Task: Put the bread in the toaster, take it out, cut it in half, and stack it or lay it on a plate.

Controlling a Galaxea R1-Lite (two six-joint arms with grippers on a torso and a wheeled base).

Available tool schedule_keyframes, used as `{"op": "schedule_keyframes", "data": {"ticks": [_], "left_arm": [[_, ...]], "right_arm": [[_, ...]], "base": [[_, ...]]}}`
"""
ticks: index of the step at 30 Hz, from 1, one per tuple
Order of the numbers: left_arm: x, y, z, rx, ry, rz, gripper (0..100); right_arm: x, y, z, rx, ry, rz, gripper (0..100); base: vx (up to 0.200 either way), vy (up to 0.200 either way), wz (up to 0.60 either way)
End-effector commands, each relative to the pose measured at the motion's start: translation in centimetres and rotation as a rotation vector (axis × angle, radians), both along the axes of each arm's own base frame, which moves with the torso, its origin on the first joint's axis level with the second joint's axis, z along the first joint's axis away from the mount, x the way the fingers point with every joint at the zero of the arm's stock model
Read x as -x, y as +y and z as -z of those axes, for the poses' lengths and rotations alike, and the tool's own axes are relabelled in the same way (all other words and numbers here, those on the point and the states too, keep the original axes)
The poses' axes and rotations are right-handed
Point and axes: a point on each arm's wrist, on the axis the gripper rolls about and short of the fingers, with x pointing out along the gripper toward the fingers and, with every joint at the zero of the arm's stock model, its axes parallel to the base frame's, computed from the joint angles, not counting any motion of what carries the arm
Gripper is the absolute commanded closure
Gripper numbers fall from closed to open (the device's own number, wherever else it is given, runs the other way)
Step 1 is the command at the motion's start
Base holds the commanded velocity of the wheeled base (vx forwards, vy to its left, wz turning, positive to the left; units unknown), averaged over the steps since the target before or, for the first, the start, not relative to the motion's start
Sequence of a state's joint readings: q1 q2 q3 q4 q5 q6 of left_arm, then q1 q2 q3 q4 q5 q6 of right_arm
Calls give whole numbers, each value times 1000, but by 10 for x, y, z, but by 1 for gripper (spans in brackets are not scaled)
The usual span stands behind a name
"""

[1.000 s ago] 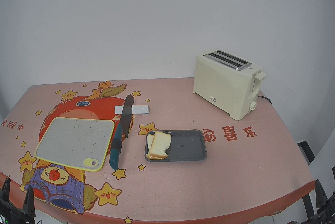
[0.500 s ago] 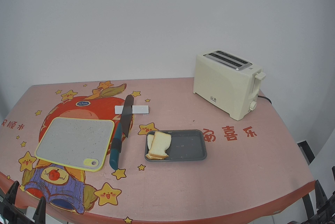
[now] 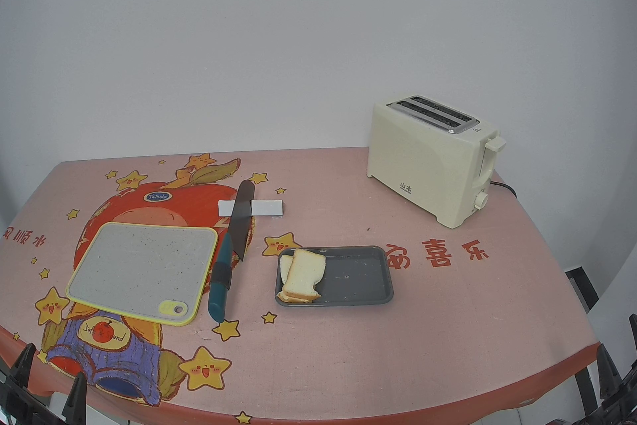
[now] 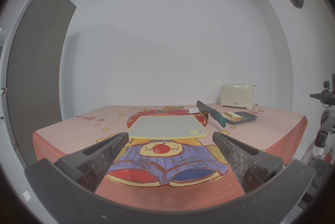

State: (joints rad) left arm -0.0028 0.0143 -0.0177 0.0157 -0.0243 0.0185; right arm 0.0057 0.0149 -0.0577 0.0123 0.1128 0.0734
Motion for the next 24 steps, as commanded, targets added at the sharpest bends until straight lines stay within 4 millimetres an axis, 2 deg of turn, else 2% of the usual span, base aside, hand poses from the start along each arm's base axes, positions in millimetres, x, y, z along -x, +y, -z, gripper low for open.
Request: {"op": "schedule_keyframes", "data": {"ticks": [1, 5, 9, 13, 14, 15, 16, 17, 18, 19, 20, 24], "left_arm": [[-1, 0, 4, 0, 11, 1, 0], [-1, 0, 4, 0, 11, 1, 0], [-1, 0, 4, 0, 11, 1, 0], [-1, 0, 4, 0, 11, 1, 0], [-1, 0, 4, 0, 11, 1, 0], [-1, 0, 4, 0, 11, 1, 0], [-1, 0, 4, 0, 11, 1, 0], [-1, 0, 4, 0, 11, 1, 0], [-1, 0, 4, 0, 11, 1, 0], [-1, 0, 4, 0, 11, 1, 0], [-1, 0, 4, 0, 11, -1, 0], [-1, 0, 4, 0, 11, 1, 0]], "right_arm": [[1, 0, -3, 0, -65, -13, 0], [5, 2, -22, 26, -247, -112, 0], [4, 5, -20, 55, -288, -204, 0], [9, 5, -31, 28, -340, -214, 0], [6, 4, -26, 16, -312, -208, 0], [1, 4, -11, 14, -230, -190, 0], [1, 4, -10, 13, -220, -187, 0], [-3, 3, 8, 6, -42, -118, 0], [-1, 1, 11, -4, 34, -33, 0], [-1, 1, 11, -4, 34, -33, 0], [1, -2, 8, -12, 57, 95, 0], [1, -2, 9, 25, 58, 69, 0]], "base": [[0, 0, 0], [0, 0, 0], [0, 0, 0], [0, 0, 0], [0, 0, 0], [0, 0, 0], [0, 0, 0], [0, 0, 0], [0, 0, 0], [0, 0, 0], [0, 0, 0], [0, 0, 0]]}}
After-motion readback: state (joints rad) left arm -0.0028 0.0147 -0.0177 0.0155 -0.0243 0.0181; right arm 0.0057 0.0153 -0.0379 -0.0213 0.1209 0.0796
